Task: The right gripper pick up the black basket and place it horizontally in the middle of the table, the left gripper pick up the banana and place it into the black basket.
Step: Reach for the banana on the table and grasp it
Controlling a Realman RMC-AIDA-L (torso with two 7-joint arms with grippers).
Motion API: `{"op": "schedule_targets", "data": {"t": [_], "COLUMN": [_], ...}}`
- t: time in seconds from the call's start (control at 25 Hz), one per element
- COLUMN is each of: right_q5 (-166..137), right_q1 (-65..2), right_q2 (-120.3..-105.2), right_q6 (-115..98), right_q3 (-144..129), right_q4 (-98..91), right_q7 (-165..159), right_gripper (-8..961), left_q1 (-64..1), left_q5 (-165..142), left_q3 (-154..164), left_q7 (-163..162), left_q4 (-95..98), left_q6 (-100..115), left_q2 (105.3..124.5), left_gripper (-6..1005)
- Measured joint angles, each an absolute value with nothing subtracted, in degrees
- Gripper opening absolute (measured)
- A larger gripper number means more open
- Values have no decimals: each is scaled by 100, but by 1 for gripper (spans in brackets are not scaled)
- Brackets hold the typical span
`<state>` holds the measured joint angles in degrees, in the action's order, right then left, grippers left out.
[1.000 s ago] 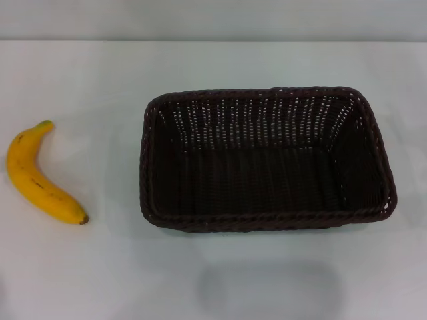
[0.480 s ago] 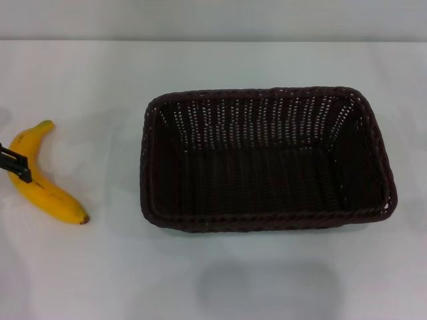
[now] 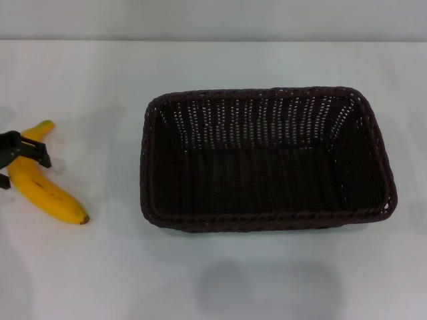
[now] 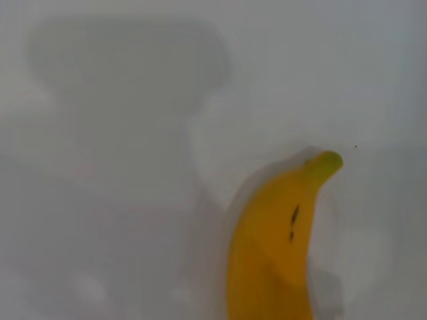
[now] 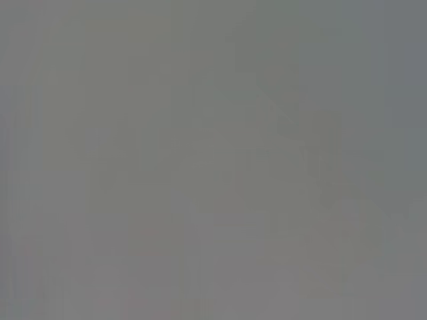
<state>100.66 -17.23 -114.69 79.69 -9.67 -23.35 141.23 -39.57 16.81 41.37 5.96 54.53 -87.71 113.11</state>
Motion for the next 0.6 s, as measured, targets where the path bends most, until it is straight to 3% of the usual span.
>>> {"op": "schedule_targets", "data": {"t": [0.6], "right_q5": [10063], "right_q1": [-1731], "right_q2": [-11476], "right_q6": [7917], "right_q3": [-966], "right_q4": [-2307], "right_q7": [14124], "right_gripper": [691], "left_q1": [-3950], "left_q5": [1668], "left_q3": [4166], "left_q7": [714], "left_q4": [4982], "left_q6": [-8326], "left_q2": [11290], "left_gripper": [752]}}
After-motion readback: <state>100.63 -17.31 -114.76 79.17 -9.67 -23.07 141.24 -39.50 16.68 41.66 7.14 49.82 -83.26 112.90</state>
